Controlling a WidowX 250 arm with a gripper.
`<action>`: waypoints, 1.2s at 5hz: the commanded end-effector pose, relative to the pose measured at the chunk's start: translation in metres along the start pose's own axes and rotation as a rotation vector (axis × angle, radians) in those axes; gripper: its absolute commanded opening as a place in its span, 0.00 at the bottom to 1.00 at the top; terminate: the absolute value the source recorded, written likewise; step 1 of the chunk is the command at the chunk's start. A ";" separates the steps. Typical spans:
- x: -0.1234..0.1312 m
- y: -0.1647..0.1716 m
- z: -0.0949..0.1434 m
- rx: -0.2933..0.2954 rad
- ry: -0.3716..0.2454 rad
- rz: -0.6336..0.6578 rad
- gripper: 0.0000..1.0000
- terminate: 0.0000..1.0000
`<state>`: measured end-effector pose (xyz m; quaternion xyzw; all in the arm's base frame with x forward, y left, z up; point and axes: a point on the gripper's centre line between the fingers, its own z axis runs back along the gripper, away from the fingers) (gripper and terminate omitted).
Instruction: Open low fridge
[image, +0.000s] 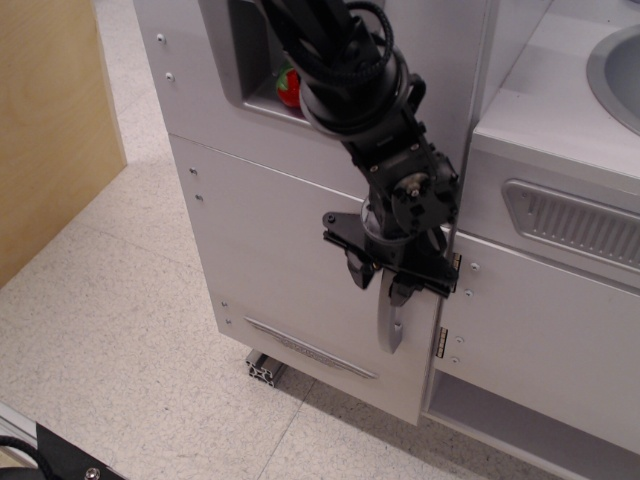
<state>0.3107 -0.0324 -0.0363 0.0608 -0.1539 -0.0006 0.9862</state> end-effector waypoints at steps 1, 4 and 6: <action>-0.003 0.004 0.014 -0.013 -0.048 -0.024 0.00 0.00; -0.055 0.041 0.057 -0.037 -0.011 -0.104 1.00 0.00; -0.041 0.051 0.115 -0.118 -0.035 -0.073 1.00 0.00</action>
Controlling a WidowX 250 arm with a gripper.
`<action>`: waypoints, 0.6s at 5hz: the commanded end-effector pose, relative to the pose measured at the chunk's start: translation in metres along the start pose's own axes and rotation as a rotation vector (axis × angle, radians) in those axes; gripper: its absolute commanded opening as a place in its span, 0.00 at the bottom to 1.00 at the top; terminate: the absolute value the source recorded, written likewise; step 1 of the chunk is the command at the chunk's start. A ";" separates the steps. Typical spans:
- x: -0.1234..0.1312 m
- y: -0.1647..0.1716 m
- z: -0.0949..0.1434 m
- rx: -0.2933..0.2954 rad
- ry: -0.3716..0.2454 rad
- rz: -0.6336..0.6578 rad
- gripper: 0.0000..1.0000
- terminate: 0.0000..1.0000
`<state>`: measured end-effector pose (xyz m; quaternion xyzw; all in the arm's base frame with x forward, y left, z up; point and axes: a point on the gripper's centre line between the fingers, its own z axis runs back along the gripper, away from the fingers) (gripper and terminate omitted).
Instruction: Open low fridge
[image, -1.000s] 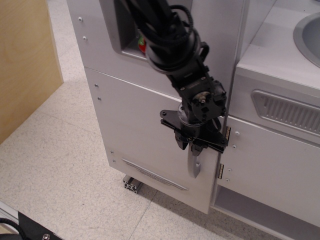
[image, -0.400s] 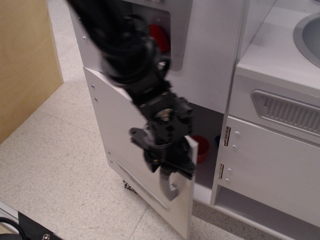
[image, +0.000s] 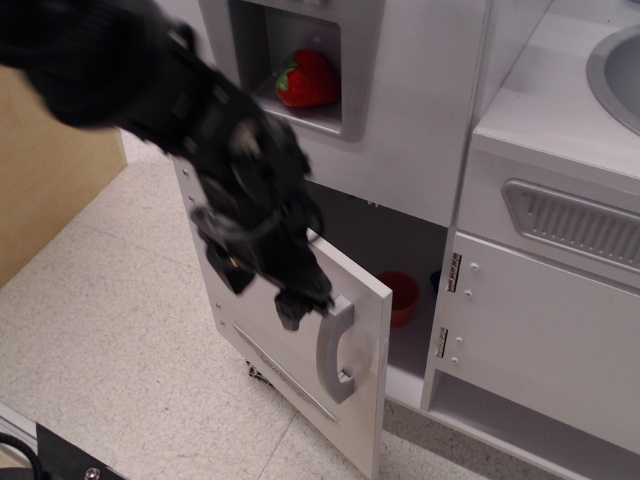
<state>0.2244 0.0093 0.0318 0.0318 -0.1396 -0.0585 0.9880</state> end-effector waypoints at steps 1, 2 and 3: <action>0.041 -0.009 0.030 -0.050 -0.065 0.048 1.00 0.00; 0.062 -0.020 0.015 -0.031 -0.071 0.065 1.00 0.00; 0.081 -0.032 -0.002 -0.016 -0.065 0.083 1.00 0.00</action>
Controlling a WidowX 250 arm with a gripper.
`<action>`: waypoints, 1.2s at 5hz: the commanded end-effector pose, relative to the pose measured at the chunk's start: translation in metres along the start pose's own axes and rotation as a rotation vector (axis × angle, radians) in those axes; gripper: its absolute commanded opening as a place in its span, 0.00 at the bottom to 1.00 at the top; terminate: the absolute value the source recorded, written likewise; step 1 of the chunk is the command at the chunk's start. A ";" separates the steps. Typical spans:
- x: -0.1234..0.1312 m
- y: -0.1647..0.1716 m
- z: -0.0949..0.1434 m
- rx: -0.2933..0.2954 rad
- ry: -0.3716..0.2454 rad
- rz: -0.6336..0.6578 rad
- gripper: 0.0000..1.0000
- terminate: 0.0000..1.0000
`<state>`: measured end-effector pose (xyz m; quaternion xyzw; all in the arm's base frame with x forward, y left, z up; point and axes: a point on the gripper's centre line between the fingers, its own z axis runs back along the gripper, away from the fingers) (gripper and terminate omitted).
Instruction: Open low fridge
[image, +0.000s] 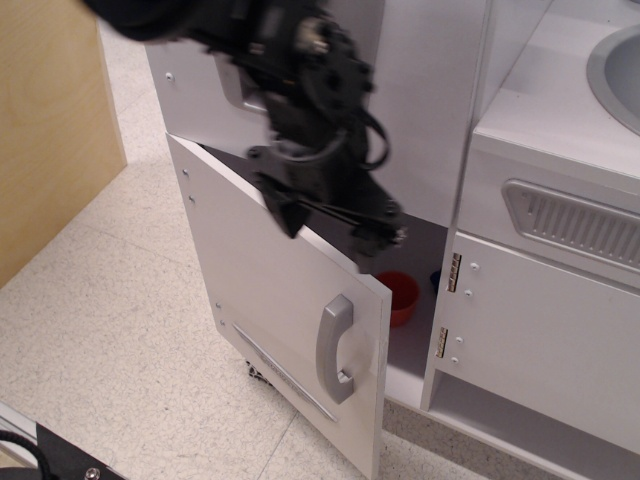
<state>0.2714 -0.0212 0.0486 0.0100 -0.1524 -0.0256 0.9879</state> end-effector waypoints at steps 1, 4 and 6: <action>0.036 -0.018 -0.022 0.015 -0.032 0.016 1.00 0.00; -0.003 -0.006 -0.078 0.103 0.095 -0.016 1.00 0.00; -0.048 0.028 -0.079 0.132 0.170 -0.052 1.00 0.00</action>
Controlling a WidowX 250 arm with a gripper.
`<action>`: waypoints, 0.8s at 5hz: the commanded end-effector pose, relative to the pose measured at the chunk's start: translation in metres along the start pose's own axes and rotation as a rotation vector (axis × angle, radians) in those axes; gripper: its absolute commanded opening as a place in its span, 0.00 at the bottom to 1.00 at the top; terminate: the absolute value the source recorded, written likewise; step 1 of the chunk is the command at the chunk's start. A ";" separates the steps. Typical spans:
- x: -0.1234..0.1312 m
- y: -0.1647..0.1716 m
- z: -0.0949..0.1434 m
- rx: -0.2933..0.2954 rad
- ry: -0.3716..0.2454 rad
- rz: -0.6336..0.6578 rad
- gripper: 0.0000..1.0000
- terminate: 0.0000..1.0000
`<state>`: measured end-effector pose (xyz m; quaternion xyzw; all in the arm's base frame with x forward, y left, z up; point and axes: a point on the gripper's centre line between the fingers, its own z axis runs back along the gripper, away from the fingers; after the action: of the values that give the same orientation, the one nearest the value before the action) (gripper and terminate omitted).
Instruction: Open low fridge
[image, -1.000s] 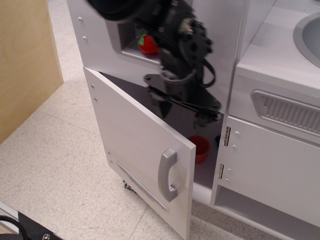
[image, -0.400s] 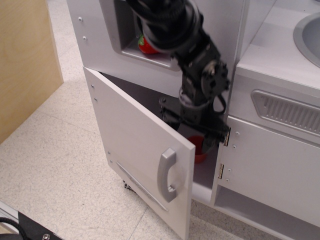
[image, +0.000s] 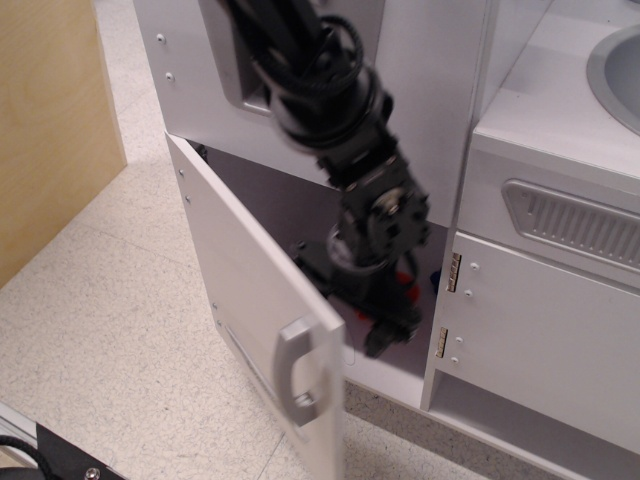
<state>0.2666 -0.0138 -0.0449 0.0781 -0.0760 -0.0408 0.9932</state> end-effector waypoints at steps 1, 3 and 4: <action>-0.041 0.043 0.006 0.011 0.031 -0.029 1.00 0.00; -0.078 0.098 0.010 0.030 0.021 -0.063 1.00 0.00; -0.091 0.127 0.009 0.072 0.000 -0.082 1.00 0.00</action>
<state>0.1792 0.1119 -0.0410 0.1051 -0.0560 -0.0793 0.9897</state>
